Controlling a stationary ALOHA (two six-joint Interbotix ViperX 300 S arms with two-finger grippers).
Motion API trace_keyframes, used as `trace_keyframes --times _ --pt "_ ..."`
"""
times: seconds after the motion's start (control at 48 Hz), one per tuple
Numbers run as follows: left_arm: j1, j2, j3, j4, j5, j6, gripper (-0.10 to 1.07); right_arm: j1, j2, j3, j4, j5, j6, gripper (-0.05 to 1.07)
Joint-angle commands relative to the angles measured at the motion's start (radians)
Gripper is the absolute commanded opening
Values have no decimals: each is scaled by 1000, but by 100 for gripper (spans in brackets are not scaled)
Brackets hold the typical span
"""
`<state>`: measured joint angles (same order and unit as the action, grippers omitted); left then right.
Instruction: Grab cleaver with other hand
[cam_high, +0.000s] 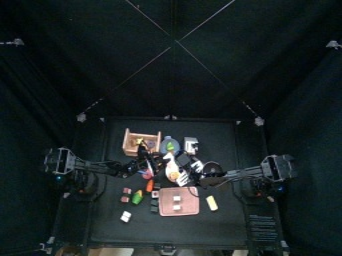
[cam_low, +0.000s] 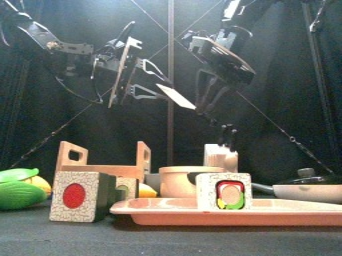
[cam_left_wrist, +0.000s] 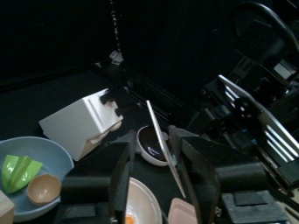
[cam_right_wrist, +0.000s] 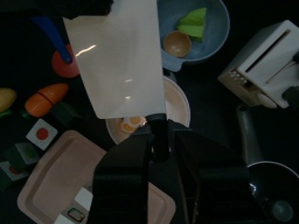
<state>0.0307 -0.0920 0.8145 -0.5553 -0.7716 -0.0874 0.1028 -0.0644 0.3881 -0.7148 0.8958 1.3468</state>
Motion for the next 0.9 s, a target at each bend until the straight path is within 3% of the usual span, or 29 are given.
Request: trace_keyframes --times 0.0,0.167,0.438,0.583,0.688,0.875 --pt "-3 -3 -20 3 -20 -9 56 0 -40 -9 -17 -2 -3 55" --pt "-3 -3 -6 8 -52 -21 48 5 -41 12 -64 -2 -8 60" --pt "-3 -9 14 57 -72 -21 48 29 -83 69 -91 -2 -9 93" --pt "-2 -17 26 86 -72 -23 48 63 -147 129 -109 -31 -6 96" --pt "-3 -18 32 101 -72 -23 48 66 -219 195 -103 -144 8 96" --pt "-3 -20 37 141 -72 -23 48 31 -360 321 -109 -451 3 96"
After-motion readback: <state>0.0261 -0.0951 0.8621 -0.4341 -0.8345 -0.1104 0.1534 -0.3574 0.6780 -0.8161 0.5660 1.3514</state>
